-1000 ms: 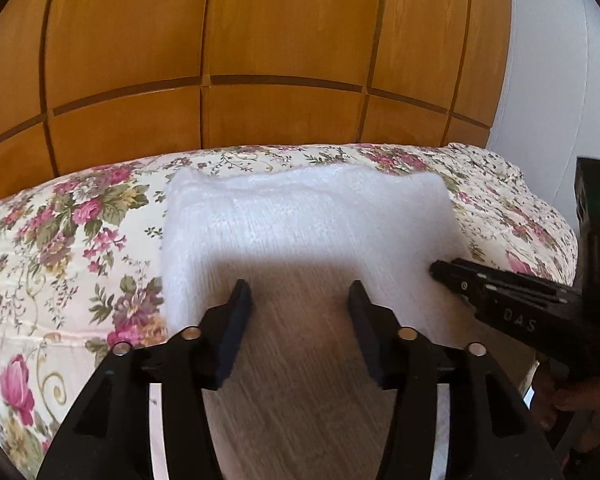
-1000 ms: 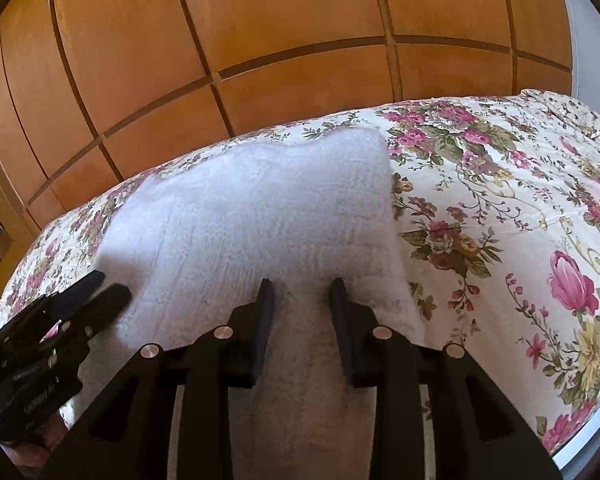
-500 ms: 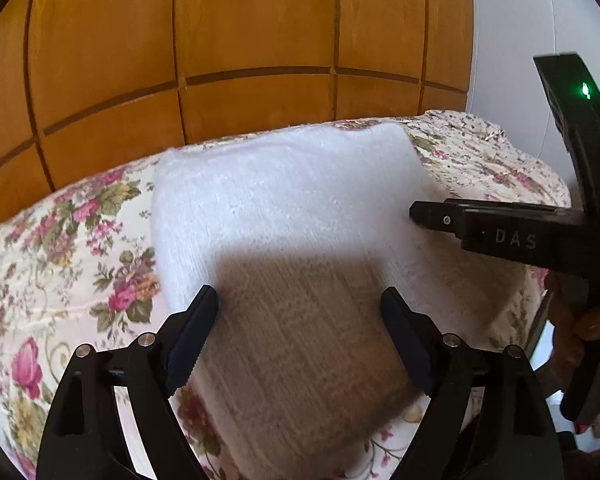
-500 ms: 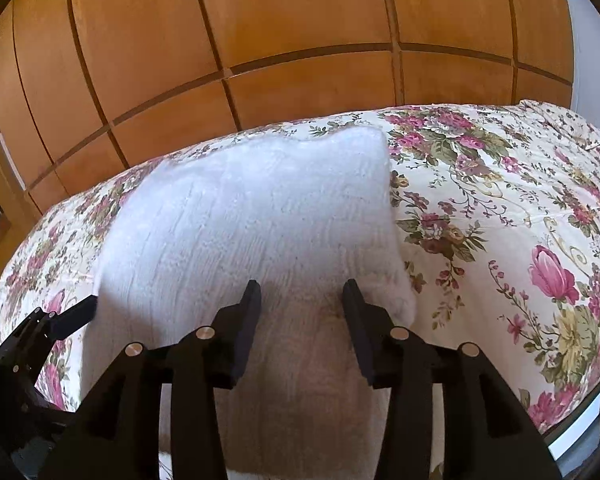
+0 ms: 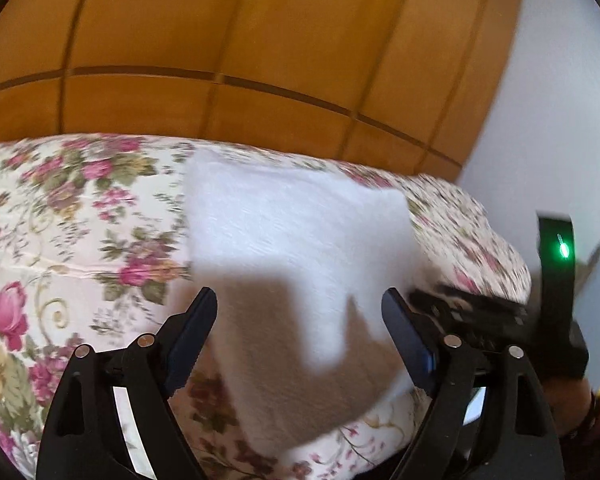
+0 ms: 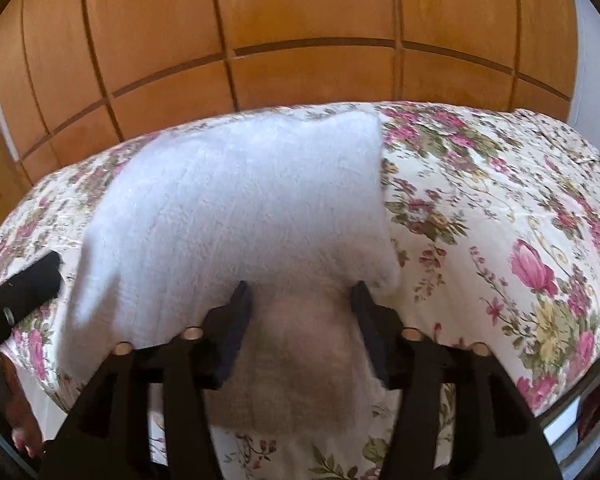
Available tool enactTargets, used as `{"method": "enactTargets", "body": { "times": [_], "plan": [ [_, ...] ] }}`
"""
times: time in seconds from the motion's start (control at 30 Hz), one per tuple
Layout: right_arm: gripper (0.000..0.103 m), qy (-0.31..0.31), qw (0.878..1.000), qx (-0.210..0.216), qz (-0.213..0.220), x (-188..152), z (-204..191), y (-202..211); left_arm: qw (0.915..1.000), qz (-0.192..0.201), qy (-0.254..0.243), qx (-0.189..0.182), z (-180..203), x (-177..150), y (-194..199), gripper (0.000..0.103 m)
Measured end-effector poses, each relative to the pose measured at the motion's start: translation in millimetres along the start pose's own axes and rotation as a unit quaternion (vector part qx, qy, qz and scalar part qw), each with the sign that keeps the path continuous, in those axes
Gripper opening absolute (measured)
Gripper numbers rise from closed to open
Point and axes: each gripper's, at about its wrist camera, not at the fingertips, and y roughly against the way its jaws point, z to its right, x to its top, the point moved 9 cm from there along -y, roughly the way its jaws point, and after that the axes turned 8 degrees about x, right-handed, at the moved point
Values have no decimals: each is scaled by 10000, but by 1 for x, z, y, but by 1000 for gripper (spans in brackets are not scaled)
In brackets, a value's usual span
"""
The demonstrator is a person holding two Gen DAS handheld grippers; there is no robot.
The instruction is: Fold small clothes
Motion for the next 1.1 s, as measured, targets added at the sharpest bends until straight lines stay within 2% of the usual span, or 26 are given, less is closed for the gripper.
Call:
{"method": "enactTargets", "body": {
  "times": [0.1, 0.23, 0.4, 0.53, 0.63, 0.67, 0.73, 0.8, 0.87, 0.93, 1.1],
  "plan": [
    [64, -371, 9991, 190, -112, -6, 9, -2, 9992, -49, 345, 188, -19, 4, -4, 85],
    [70, -784, 9959, 395, -197, -10, 20, -4, 9969, -300, 664, 289, -39, -1, -15, 87],
    [73, -1064, 9913, 687, -356, -20, 25, -5, 9900, -1106, 863, -109, -39, -34, -40, 88],
    [74, -1255, 9867, 929, -458, -32, 32, -1, 9927, -1026, 606, -206, -34, -39, -36, 88],
    [75, -1386, 9833, 1130, -333, -24, 33, 9, 9899, -972, 856, -582, -35, -31, -32, 88],
    [79, -1490, 9809, 1222, -276, -20, 34, 11, 9886, -945, 974, -647, -38, -27, -32, 88],
    [85, -1957, 9672, 1603, -236, -11, 38, 9, 9858, -912, 1243, -665, -48, -19, -35, 89],
    [85, -2266, 9552, 1881, -293, -4, 40, 2, 9818, -958, 1491, -680, -57, -14, -40, 90],
    [85, -2402, 9501, 1957, -361, 2, 42, -6, 9761, -1092, 1707, -786, -62, -11, -47, 90],
    [84, -2431, 9466, 2087, -361, 9, 42, -15, 9731, -1204, 1715, -955, -60, -9, -52, 90],
    [76, -2670, 9346, 2309, -441, 14, 40, -32, 9723, -1338, 1478, -1217, -49, -8, -60, 90]
  ]
}}
